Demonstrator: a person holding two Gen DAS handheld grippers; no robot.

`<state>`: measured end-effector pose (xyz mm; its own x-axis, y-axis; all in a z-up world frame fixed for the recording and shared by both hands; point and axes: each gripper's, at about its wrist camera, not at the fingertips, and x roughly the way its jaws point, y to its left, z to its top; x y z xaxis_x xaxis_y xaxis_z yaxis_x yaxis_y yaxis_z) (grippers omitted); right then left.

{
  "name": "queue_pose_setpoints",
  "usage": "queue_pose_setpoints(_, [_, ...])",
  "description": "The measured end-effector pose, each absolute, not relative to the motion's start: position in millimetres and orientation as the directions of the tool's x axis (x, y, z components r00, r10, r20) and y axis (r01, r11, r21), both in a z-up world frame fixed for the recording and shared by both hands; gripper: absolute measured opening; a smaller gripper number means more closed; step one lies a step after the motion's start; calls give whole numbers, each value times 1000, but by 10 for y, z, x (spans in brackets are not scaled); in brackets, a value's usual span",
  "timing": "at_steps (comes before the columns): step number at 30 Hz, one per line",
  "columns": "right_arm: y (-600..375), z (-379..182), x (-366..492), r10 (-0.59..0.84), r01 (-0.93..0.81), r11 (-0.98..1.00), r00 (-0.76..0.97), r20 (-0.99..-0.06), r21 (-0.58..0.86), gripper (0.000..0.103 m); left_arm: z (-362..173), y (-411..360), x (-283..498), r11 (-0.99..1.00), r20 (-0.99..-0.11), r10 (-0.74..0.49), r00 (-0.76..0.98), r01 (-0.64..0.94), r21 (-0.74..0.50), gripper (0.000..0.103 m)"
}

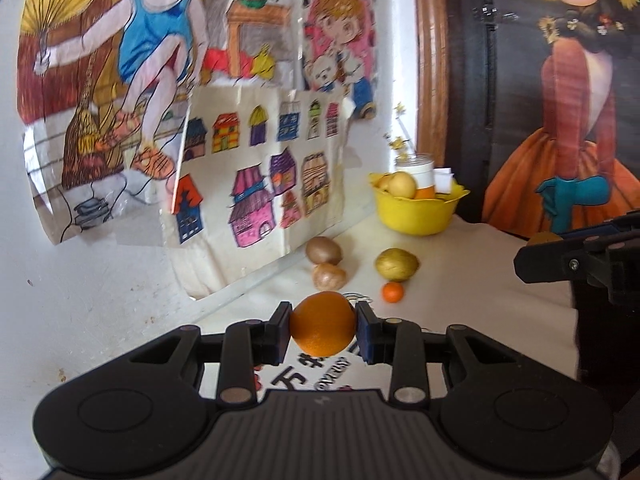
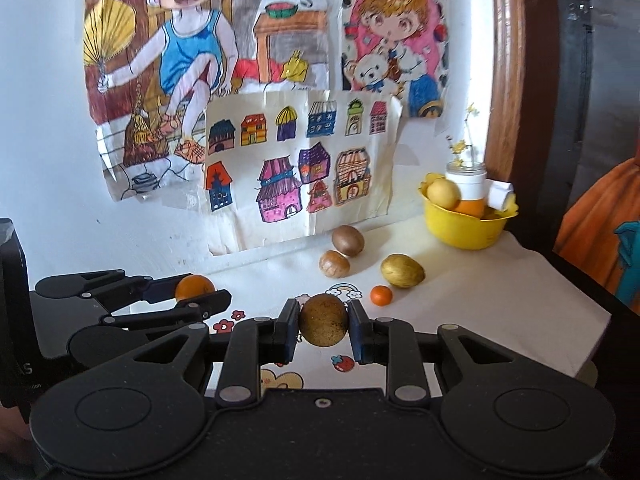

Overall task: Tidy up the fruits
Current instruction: 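Lift and carry the mandarin and small brown fruit toward the metal tray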

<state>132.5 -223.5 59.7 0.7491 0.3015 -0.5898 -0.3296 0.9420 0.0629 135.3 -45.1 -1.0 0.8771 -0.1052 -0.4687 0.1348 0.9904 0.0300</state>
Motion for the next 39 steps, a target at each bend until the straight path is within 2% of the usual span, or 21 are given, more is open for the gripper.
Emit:
queue_pose_setpoints(19, [-2694, 612, 526, 282, -280, 955, 767, -576, 96, 28, 26, -885, 663, 977, -476, -153, 866, 204, 57, 36])
queue_pose_setpoints(39, [-2988, -174, 414, 205, -174, 978, 674, -709, 117, 28, -654, -1118, 559, 960, -625, -202, 754, 279, 26, 36])
